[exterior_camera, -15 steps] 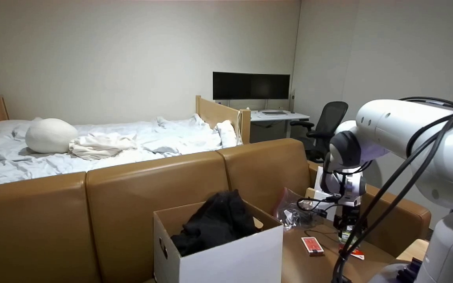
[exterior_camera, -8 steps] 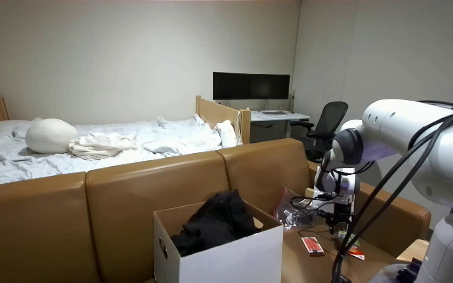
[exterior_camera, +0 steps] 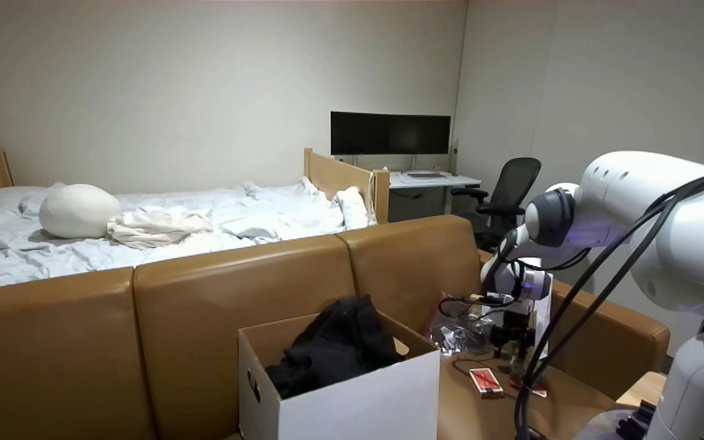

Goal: Pick up the packet and the card box and put them in the storage box

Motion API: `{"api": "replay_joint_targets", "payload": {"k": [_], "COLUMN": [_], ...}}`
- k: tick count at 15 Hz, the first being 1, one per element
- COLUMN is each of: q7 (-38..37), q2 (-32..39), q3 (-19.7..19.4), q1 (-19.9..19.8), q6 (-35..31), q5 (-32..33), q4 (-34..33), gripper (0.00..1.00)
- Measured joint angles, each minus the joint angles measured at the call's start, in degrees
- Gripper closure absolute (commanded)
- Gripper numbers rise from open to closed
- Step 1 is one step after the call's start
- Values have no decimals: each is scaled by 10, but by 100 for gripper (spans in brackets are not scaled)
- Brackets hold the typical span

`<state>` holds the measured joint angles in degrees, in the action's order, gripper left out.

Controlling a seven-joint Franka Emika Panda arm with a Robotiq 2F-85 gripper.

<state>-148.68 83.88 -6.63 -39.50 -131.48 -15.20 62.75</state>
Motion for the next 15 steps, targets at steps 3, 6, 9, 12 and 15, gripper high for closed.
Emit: {"api": "replay_joint_targets", "payload": {"k": [3,6,9,12,15], "q7": [26,68,113,153,203], "q2": [-1,-1,0,1,2], "q3": [7,31,56,67,71], "q1": [2,7,13,16,6], "q6": [-2,-4,-4,-4,-17], "q5": [-13,-31,-56,-81,-112], "q4": [-1,-2,-2,-2,-2], "gripper": [0,0,0,0,0]}}
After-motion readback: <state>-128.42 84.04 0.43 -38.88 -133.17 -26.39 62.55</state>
